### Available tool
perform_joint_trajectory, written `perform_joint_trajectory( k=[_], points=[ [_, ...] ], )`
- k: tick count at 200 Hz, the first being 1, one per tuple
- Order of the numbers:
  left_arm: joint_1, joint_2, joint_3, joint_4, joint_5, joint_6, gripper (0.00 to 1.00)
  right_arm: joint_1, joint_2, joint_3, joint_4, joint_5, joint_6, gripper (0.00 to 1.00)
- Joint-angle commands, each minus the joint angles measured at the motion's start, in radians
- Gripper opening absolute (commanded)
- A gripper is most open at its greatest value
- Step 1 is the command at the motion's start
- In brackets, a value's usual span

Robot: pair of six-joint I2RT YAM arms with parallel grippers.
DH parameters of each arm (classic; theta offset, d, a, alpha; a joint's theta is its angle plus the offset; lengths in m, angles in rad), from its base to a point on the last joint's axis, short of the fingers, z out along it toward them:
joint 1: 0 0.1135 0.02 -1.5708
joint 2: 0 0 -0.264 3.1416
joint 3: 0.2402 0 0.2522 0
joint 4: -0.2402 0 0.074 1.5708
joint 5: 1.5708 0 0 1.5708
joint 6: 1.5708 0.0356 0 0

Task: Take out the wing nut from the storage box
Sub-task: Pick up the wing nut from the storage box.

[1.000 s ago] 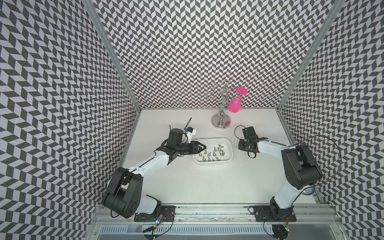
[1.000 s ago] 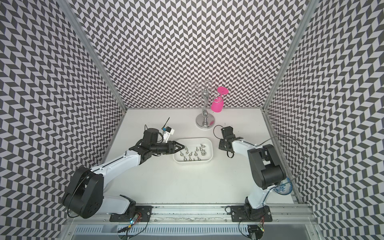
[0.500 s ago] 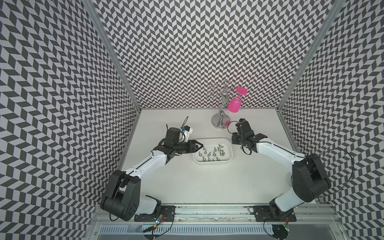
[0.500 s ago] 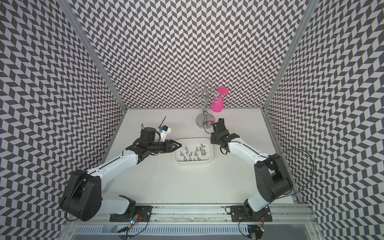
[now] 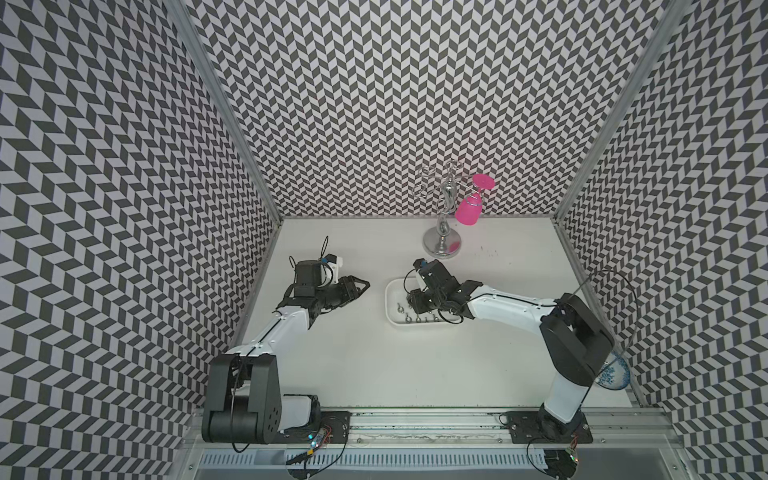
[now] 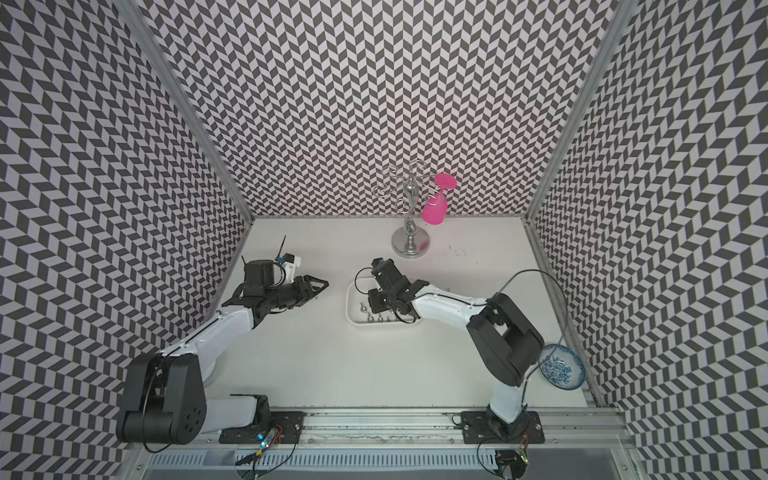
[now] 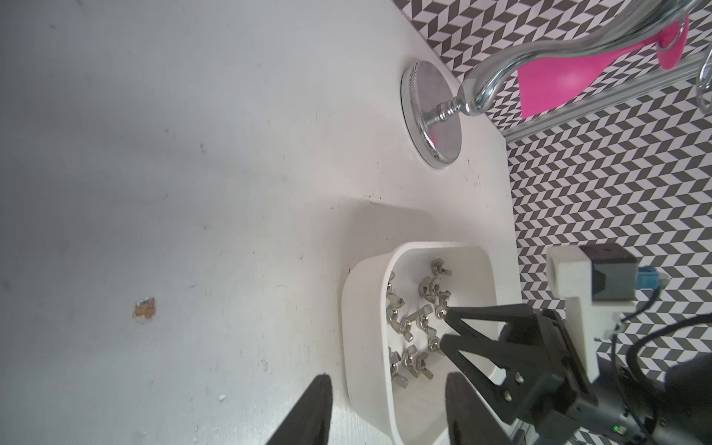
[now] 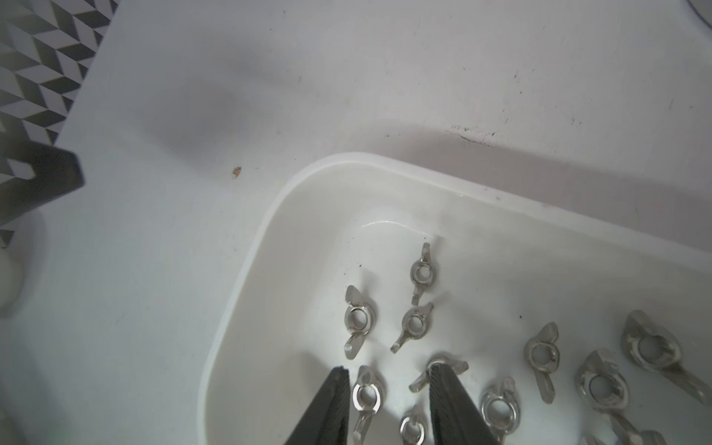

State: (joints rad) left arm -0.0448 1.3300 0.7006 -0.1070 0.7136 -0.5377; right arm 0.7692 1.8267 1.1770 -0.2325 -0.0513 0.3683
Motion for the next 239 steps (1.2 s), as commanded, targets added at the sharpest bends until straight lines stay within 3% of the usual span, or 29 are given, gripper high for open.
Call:
perform_joint_trajectory(
  k=[1,132,186,239],
  points=[
    [0.002,-0.015,-0.015,0.006,0.032,-0.002,0.51,-0.007,0.044,0.051,0.051,-0.004,-0.029,0.41],
    [0.003,-0.040,-0.043,0.017,0.058,0.008,0.51,-0.038,0.233,0.200,0.016,0.044,-0.036,0.40],
    [0.004,-0.052,-0.046,0.010,0.060,0.015,0.51,-0.038,0.264,0.200,0.024,0.051,-0.028,0.30],
    [0.003,-0.054,-0.052,0.013,0.063,0.015,0.50,-0.038,0.289,0.198,0.034,0.060,-0.027,0.27]
  ],
)
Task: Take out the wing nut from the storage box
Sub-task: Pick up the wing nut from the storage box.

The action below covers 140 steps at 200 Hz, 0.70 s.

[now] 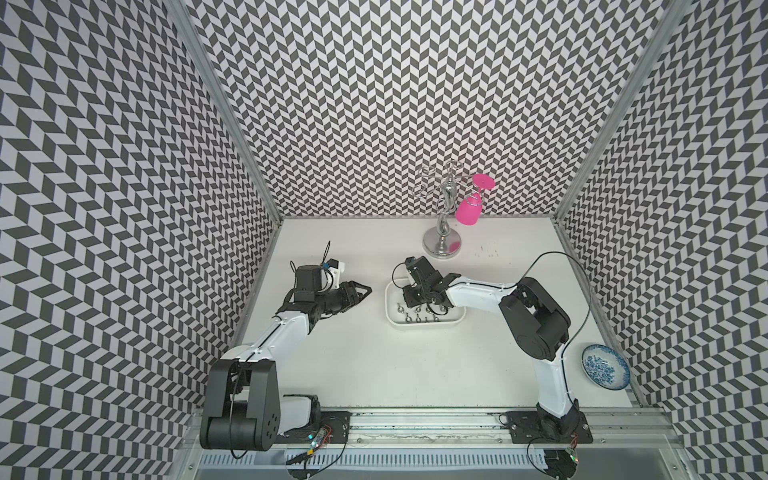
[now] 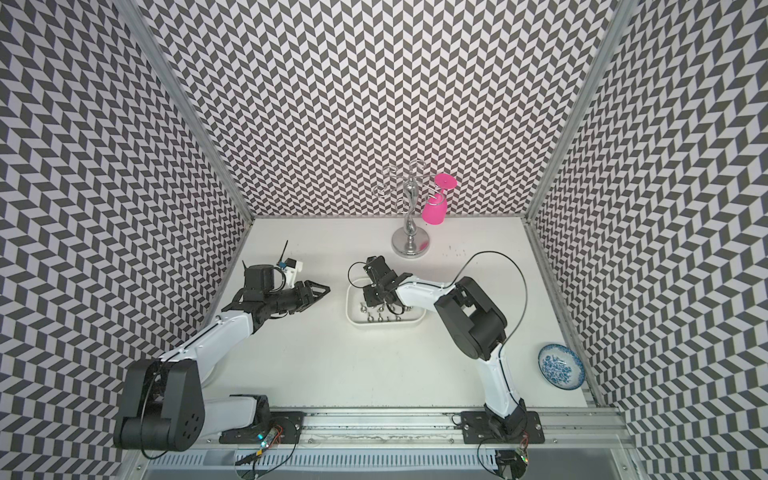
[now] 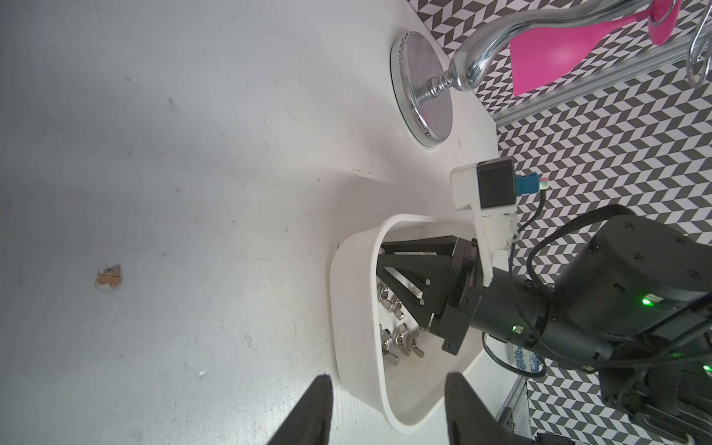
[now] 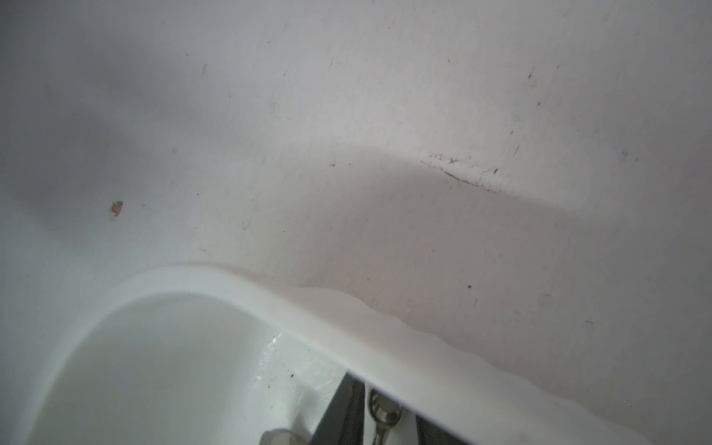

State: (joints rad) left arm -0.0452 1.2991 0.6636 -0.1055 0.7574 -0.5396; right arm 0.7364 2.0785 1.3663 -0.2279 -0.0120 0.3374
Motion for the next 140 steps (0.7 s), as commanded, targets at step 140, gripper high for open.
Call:
perform_joint_trajectory(
  k=[140],
  points=[
    [0.004,-0.030,-0.020,0.021,0.021,0.009,0.50,-0.003,-0.051,0.029,0.034,-0.040,0.027,0.01]
  ],
)
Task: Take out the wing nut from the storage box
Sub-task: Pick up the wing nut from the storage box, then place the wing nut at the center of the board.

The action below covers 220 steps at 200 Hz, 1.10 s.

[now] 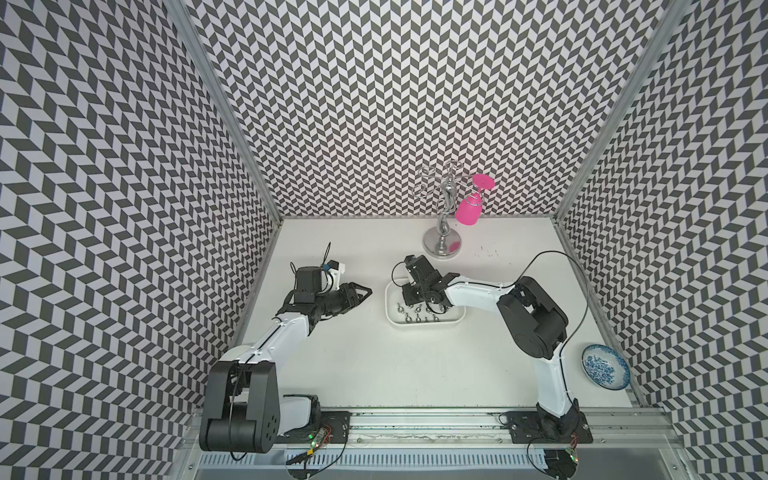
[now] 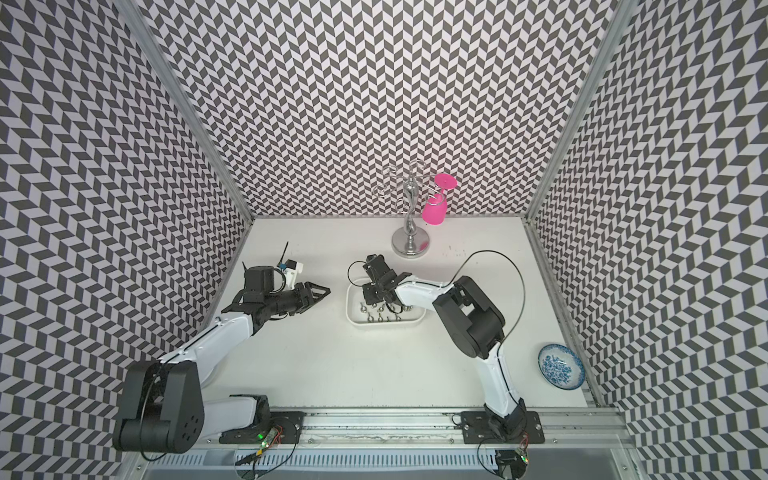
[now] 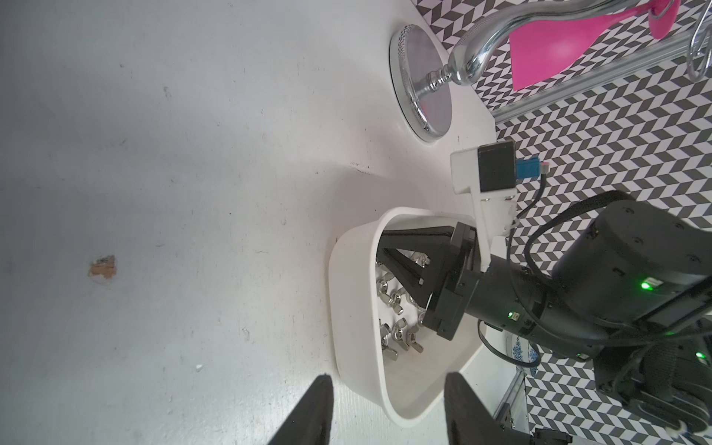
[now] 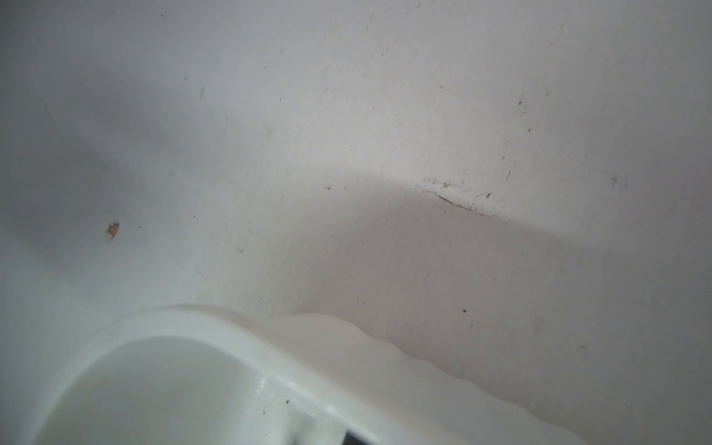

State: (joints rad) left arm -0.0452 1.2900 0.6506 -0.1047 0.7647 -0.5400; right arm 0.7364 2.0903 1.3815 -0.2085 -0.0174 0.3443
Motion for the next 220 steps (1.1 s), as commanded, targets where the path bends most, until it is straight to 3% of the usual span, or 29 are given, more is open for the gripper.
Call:
perform_joint_trajectory(
  k=[1,54,74,103,169,188,220],
  points=[
    [0.004,-0.021,-0.007,0.020,0.014,0.008,0.50,-0.002,-0.069,0.014,0.015,-0.035,0.022,0.01],
    [-0.003,-0.020,0.006,0.026,0.025,-0.006,0.50,-0.003,-0.191,0.019,-0.034,-0.015,0.026,0.00],
    [-0.033,-0.021,0.024,0.041,0.032,-0.021,0.50,-0.011,-0.242,0.013,-0.085,0.077,0.019,0.00],
    [-0.181,0.002,0.097,0.058,-0.018,-0.053,0.50,-0.108,-0.363,-0.107,-0.099,0.201,0.063,0.00],
    [-0.590,0.140,0.272,0.155,-0.096,-0.117,0.50,-0.491,-0.515,-0.460,0.001,0.208,0.159,0.00],
    [-0.645,0.185,0.286,0.165,-0.105,-0.118,0.50,-0.535,-0.482,-0.476,0.013,0.182,0.144,0.00],
    [-0.662,0.194,0.260,0.189,-0.111,-0.131,0.50,-0.562,-0.455,-0.492,0.044,0.165,0.136,0.00]
  ],
)
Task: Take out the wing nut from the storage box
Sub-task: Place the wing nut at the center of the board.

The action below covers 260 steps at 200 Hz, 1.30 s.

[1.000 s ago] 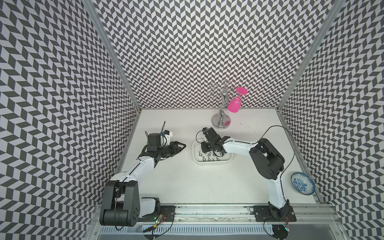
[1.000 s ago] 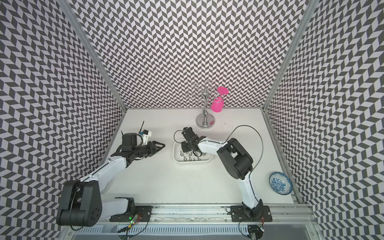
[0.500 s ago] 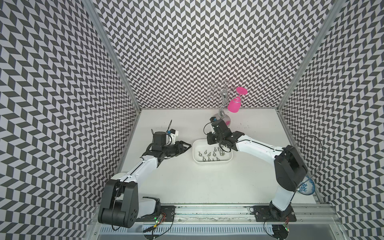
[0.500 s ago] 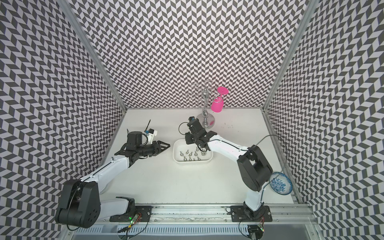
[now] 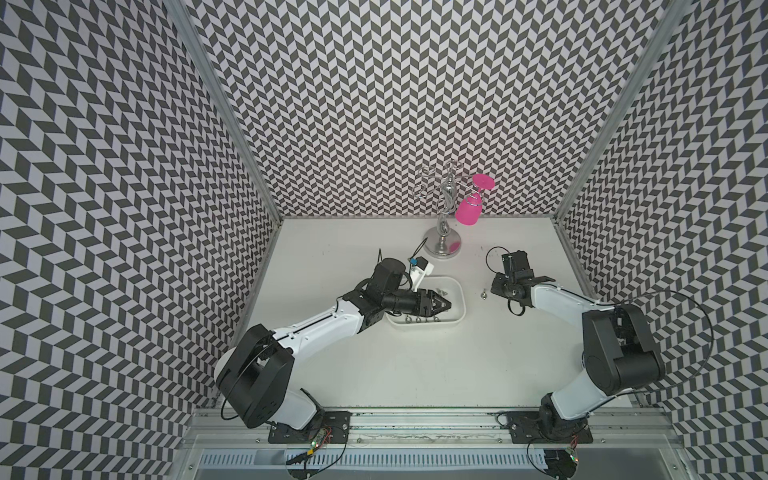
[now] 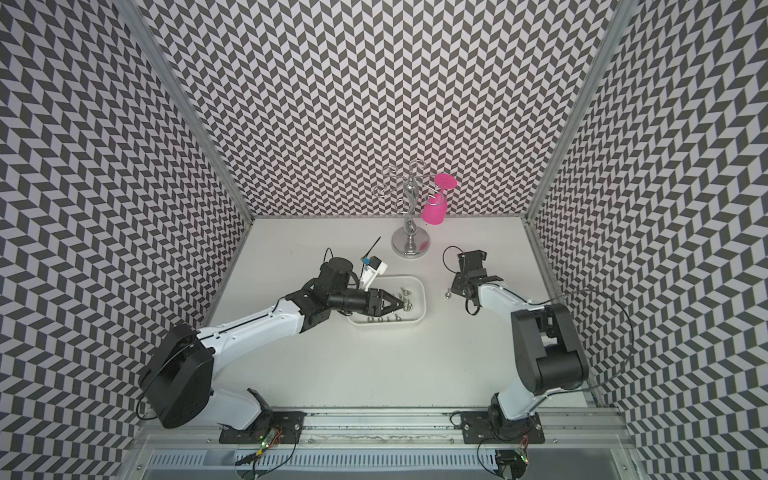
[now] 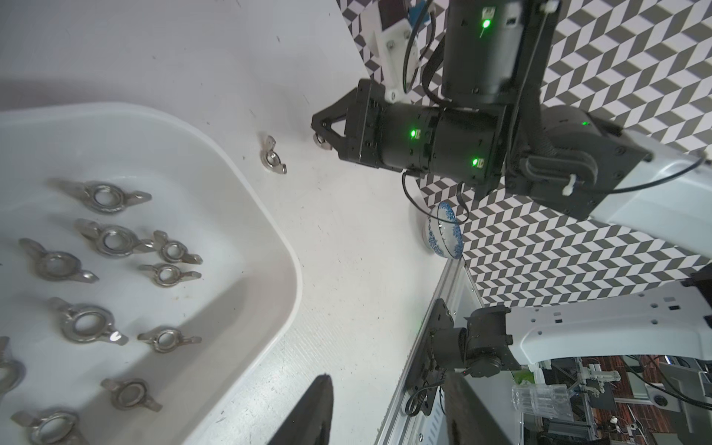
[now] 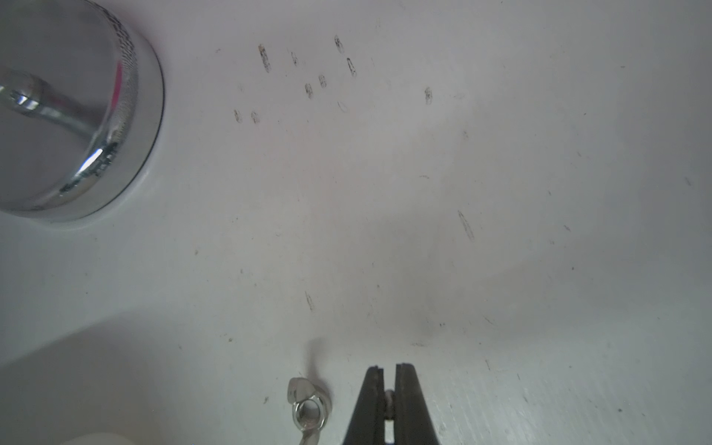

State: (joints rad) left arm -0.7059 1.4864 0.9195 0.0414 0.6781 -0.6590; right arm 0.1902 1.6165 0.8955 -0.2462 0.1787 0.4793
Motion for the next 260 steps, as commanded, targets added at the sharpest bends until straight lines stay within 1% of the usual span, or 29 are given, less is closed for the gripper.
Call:
perform_joint_trajectory(
  k=[1,23,47,104,131,166,191,224,260],
  points=[
    [0.000,-0.003,-0.009,0.043,-0.024,-0.012,0.50,-0.016,0.020,-0.006,0.082,-0.033,0.002,0.00],
    [-0.001,-0.012,-0.015,0.035,-0.028,-0.006,0.51,-0.016,0.058,0.012,0.063,-0.059,-0.003,0.00],
    [-0.001,-0.016,-0.017,0.028,-0.033,-0.003,0.51,-0.015,0.070,-0.015,0.076,-0.075,0.000,0.00],
    [-0.001,-0.022,-0.013,0.011,-0.038,0.008,0.51,-0.006,0.084,-0.037,0.065,-0.071,-0.004,0.00],
    [0.000,-0.027,-0.012,0.001,-0.041,0.016,0.51,0.002,0.107,-0.026,0.055,-0.062,-0.011,0.06],
    [0.006,-0.042,-0.019,-0.033,-0.063,0.047,0.51,0.021,0.129,-0.012,0.053,-0.027,-0.024,0.07],
    [0.011,-0.056,-0.033,-0.035,-0.063,0.052,0.51,0.026,0.135,-0.010,0.049,-0.021,-0.027,0.14],
    [0.019,-0.071,-0.047,-0.038,-0.063,0.058,0.51,0.039,0.112,-0.010,0.038,-0.002,-0.026,0.25],
    [0.028,-0.087,-0.046,-0.056,-0.063,0.072,0.51,0.049,0.054,0.000,0.023,0.004,-0.021,0.28]
  ],
)
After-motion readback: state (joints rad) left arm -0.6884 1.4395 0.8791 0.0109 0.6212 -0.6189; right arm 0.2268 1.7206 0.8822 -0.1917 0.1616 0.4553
